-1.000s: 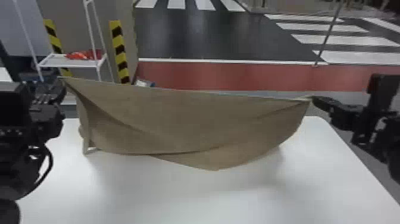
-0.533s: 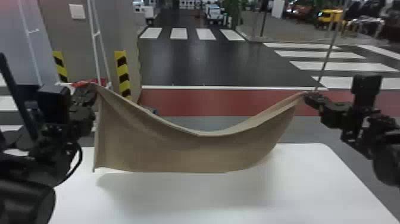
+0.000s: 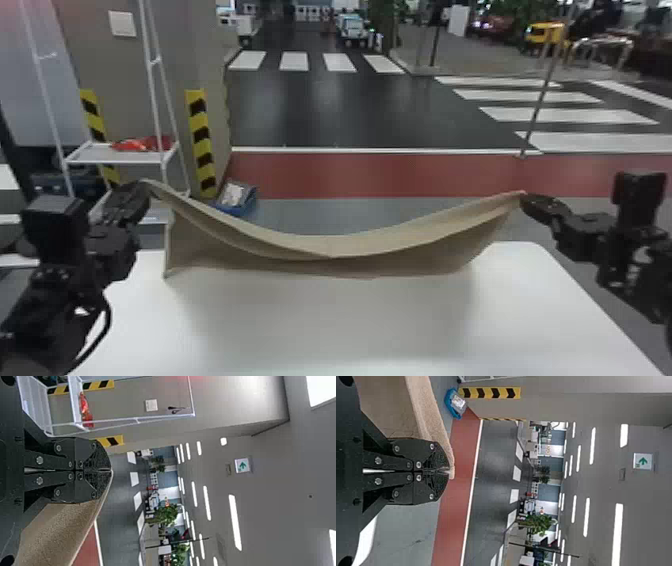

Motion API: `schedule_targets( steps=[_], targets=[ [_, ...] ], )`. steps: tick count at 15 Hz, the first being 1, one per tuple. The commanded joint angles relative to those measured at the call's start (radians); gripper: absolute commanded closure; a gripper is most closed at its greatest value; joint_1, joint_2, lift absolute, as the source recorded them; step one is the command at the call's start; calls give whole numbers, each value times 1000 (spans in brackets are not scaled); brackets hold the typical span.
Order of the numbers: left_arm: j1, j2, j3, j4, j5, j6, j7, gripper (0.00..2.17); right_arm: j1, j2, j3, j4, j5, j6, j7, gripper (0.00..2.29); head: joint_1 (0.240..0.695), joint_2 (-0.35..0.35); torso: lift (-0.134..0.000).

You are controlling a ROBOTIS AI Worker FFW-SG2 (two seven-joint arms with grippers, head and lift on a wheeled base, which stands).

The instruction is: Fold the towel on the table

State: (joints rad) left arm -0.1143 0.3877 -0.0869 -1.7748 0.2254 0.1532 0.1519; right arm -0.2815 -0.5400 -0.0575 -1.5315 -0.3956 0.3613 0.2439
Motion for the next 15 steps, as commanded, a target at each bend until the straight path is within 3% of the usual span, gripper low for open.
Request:
schedule_targets(
  steps=[1, 4, 8, 10, 13, 15],
  targets=[
    [114, 2, 38, -64, -1, -19, -2, 1652, 148, -15, -84, -99, -52, 3, 5, 1393, 479, -83, -128],
    [292, 2, 121, -212, -1, -16, -3, 1656, 335, -28, -202, -225, -114, 6, 11, 1396, 534, -92, -128],
    [556, 3, 225, -422, -3, 18, 0, 1656, 525, -8, -347, -323, -181, -3, 40, 1393, 627, -121, -128],
    [625, 0, 237, -465, -11, 30, 0, 1656, 570, 15, -380, -340, -187, 0, 66, 1393, 658, -131, -128],
    [687, -6, 234, -489, -24, 36, -2, 1656, 610, 77, -410, -349, -184, 0, 106, 1393, 695, -145, -128],
    [690, -9, 216, -506, -78, 98, -2, 1656, 611, 89, -412, -337, -161, 3, 106, 1393, 695, -155, -128]
  ],
)
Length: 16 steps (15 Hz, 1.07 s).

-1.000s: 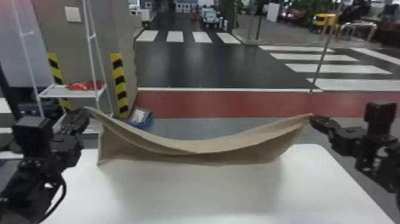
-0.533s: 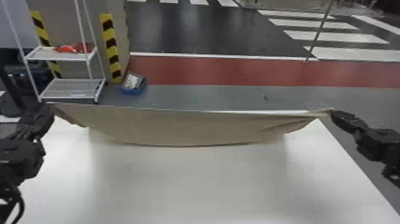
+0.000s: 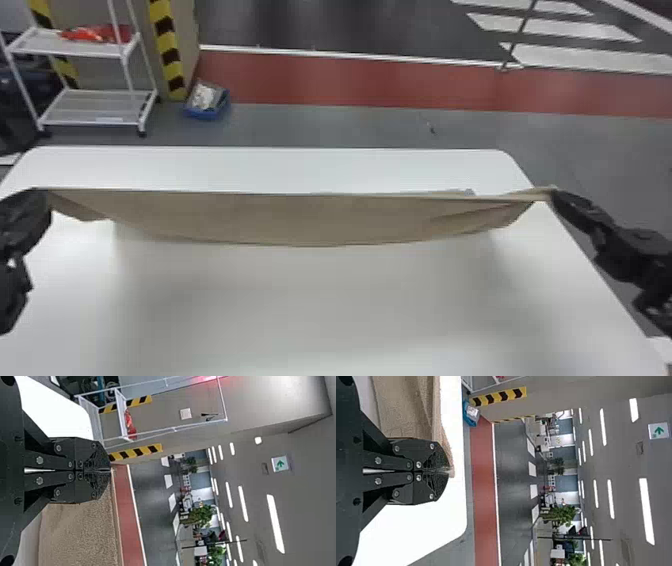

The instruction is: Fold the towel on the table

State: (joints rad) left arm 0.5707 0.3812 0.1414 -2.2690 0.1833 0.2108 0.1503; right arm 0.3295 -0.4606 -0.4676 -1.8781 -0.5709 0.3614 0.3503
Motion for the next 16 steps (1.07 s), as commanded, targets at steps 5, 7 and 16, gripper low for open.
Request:
schedule_targets(
  steps=[5, 7, 16],
  targets=[
    [-69, 5, -32, -17, -150, 292, -40, 1652, -116, 16, 40, 102, 85, 46, -1, 1393, 695, -175, -128],
    [-106, 10, -32, -6, -157, 362, -55, 1652, -187, 17, 76, 162, 118, 58, -2, 1393, 695, -165, -128],
    [-397, -1, -172, 240, -188, 387, -67, 1652, -412, 27, 231, 407, 206, 61, -4, 1393, 695, -110, -128]
  ],
)
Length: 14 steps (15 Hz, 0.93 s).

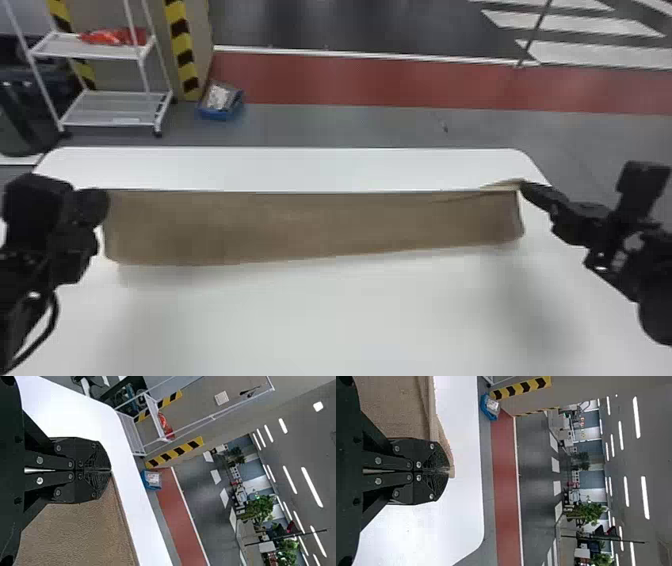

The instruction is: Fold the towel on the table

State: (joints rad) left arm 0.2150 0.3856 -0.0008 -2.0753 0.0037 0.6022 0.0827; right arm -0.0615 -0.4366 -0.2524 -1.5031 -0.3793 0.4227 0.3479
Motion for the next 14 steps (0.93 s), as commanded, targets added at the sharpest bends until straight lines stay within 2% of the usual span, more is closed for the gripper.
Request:
schedule_targets(
  steps=[1, 4, 9, 14],
  targets=[
    [-68, -7, -51, 75, -14, -5, -4, 1652, -41, 4, 30, 61, 20, -3, -1, 1393, 695, -111, -128],
    [-120, -17, -90, 144, -37, -41, 11, 1652, -75, 6, 44, 116, 33, -25, -7, 1393, 695, -118, -128],
    [-164, -21, -82, 193, -39, -66, 26, 1652, -155, 6, 59, 205, 28, -43, -7, 1393, 695, -127, -128],
    [-212, -21, -87, 256, -51, -69, 11, 1649, -233, 21, 144, 264, 59, -46, -10, 1372, 695, -100, -128]
  ],
)
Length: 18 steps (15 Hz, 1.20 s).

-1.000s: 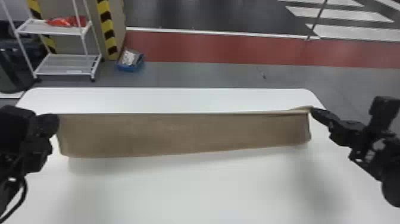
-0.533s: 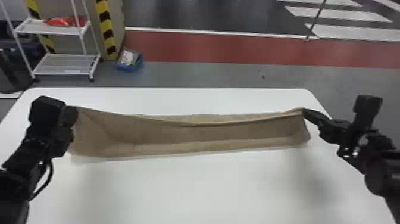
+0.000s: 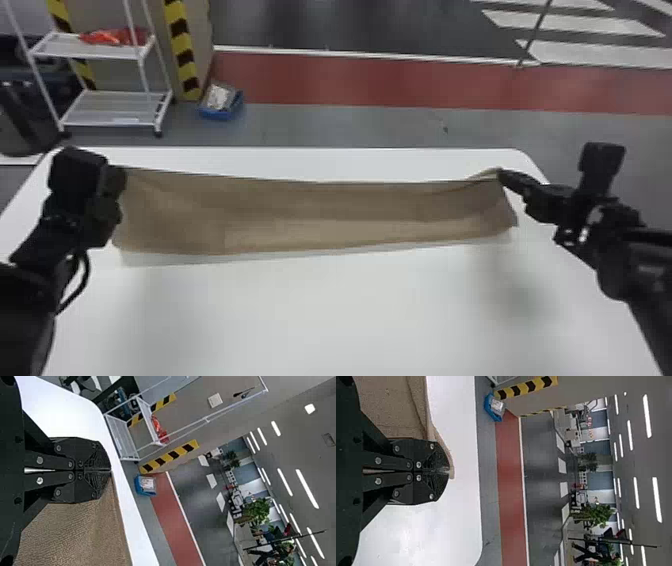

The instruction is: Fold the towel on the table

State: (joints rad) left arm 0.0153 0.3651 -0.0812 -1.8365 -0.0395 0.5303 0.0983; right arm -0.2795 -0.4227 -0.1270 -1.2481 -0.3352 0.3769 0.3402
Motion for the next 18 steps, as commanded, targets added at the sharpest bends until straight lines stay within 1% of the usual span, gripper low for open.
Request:
schedule_targets(
  steps=[1, 2, 3, 4, 5, 6, 7, 8, 9, 11, 13, 14, 15, 16, 18],
  targets=[
    [-14, -2, -9, 26, -17, 0, -5, 1642, -18, 13, 21, 13, 21, 3, -4, 1372, 691, -87, -128],
    [-15, -3, -14, 31, -22, 0, -3, 1625, -18, 16, 24, 15, 25, 3, -7, 1359, 690, -82, -128],
    [-18, -3, -22, 42, -23, -12, 14, 1497, -18, 16, 26, 18, 28, 0, -12, 1214, 691, -78, -128],
    [-21, -5, -26, 51, -39, -16, 20, 1450, -18, 16, 26, 19, 31, 0, -15, 1214, 693, -75, -128],
    [-24, -6, -34, 56, -57, -16, 28, 1366, -18, 16, 26, 21, 31, 0, -26, 984, 694, -73, -128],
    [-24, -8, -34, 56, -77, -16, 28, 917, -10, 16, 24, 18, 30, -9, -40, 556, 695, -73, -128],
    [-21, -9, -34, 54, -83, -16, 43, 323, -3, 16, 21, 13, 27, -13, -41, 275, 695, -75, -128],
    [-17, -8, -35, 52, -95, -16, 60, 22, 5, 16, 17, 7, 25, -13, -43, 113, 695, -76, -128],
    [-8, -8, -34, 48, -122, -16, 67, 19, 13, 15, 10, 1, 22, -13, -44, 100, 695, -75, -128],
    [22, -8, -19, 37, -155, -16, 106, 22, 26, 12, 1, -17, 16, -16, -46, 100, 695, -71, -128],
    [48, -3, 21, 11, -154, -19, 112, 33, 45, 7, -6, -37, 12, -19, -47, 100, 695, -64, -128],
    [55, -3, 34, 6, -143, -19, 120, 36, 62, 4, -22, -53, 7, -19, -47, 100, 695, -60, -128],
    [61, -5, 50, 6, -125, -31, 121, 36, 68, -1, -25, -62, 7, -19, -47, 100, 695, -51, -128],
    [61, -5, 66, 6, -66, -49, 118, 36, 69, -10, -25, -63, 5, -16, -46, 103, 695, -48, -128],
    [61, -5, 104, 6, 87, -68, 86, 46, 83, -22, -31, -80, 5, -9, -38, 107, 695, -48, -128]
  ],
)
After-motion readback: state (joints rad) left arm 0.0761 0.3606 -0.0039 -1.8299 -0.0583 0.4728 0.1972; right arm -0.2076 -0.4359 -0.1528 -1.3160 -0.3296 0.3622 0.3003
